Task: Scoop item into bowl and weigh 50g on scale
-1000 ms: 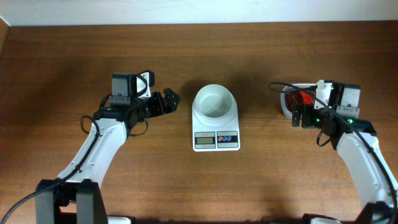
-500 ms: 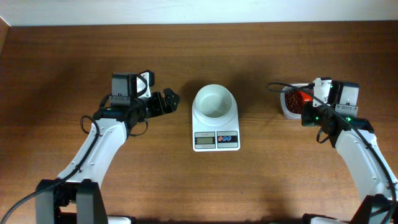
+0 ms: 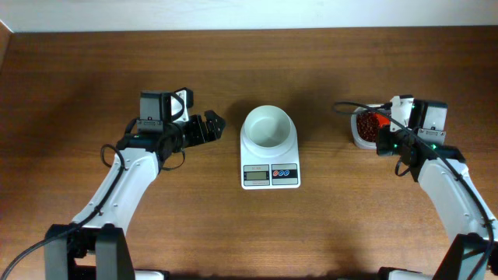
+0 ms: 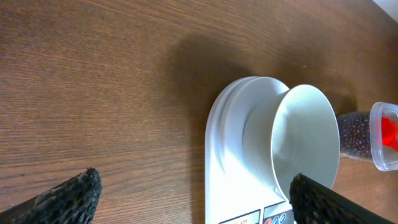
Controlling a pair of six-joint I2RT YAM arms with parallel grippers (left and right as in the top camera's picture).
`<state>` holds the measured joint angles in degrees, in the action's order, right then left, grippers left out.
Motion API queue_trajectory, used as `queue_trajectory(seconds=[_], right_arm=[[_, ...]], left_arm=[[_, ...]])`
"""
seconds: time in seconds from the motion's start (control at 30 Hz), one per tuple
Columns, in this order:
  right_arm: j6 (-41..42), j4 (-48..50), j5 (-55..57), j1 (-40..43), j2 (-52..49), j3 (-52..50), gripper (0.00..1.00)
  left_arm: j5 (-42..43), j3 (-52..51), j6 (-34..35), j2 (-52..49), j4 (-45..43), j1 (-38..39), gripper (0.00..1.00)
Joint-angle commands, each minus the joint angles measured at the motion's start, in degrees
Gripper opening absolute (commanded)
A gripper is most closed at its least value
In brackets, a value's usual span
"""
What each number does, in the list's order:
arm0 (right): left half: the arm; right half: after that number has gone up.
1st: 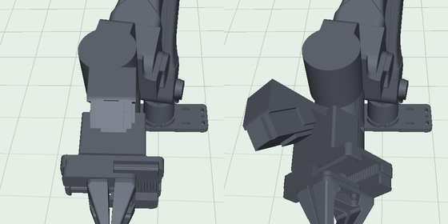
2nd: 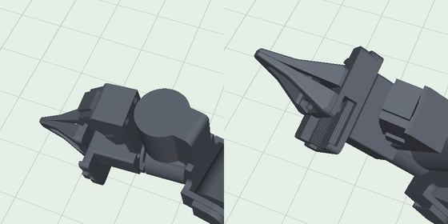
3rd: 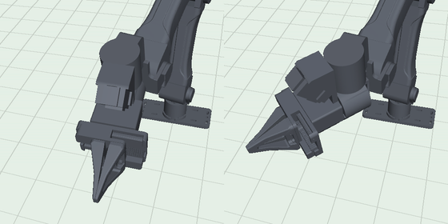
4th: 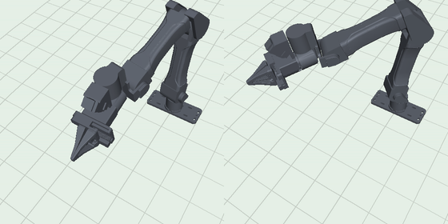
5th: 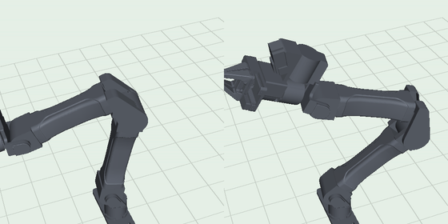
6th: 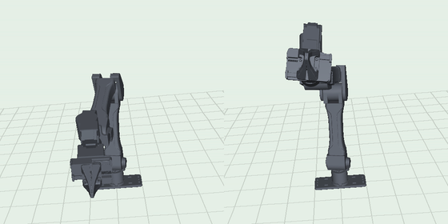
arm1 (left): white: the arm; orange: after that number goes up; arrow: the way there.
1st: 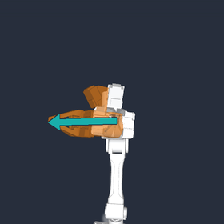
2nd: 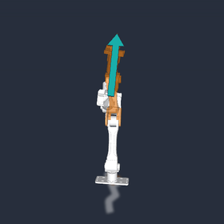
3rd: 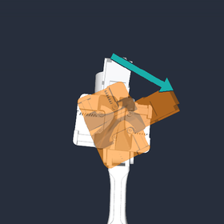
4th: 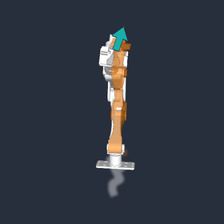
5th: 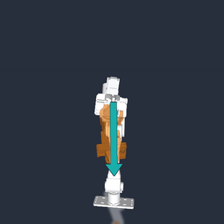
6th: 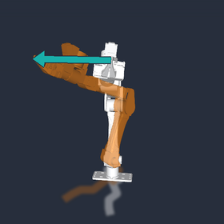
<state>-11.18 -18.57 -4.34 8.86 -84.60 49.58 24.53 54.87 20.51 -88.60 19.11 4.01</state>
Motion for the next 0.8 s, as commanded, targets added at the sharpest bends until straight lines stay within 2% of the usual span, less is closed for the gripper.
queue_trajectory(seconds=[0.0,0.07,0.1,0.13,0.3,0.7,0.77], right_arm=[[-0.42,0.39,0.04,0.2,-0.26,-0.35,0.17],[-0.42,0.39,0.04,0.2,-0.26,-0.35,0.08],[-0.44,0.42,0.04,0.2,-0.26,-0.35,0.07],[-0.42,0.42,0.07,0.2,-0.26,-0.35,0.07],[-0.46,1.03,0.09,0.2,-0.28,-0.35,0.25],[-0.42,1.88,0.07,0.2,-1.92,-0.35,0.21],[-0.42,1.97,0.04,0.2,-1.92,-0.35,0.17]], left_arm=[[-0.59,0.57,-0.9,0.76,-0.13,0.0,0.99],[-0.59,0.57,-0.9,0.76,-0.13,0.0,0.99],[-0.57,0.57,-0.9,0.76,-0.11,0.0,0.99],[-0.57,0.57,-0.9,0.76,-0.13,0.0,0.99],[-0.57,0.57,-0.9,0.76,-0.2,0.0,0.99],[-0.57,0.57,-0.87,0.76,-0.42,-0.04,0.99],[-0.57,0.57,-0.87,0.76,-0.57,-0.04,0.99]])
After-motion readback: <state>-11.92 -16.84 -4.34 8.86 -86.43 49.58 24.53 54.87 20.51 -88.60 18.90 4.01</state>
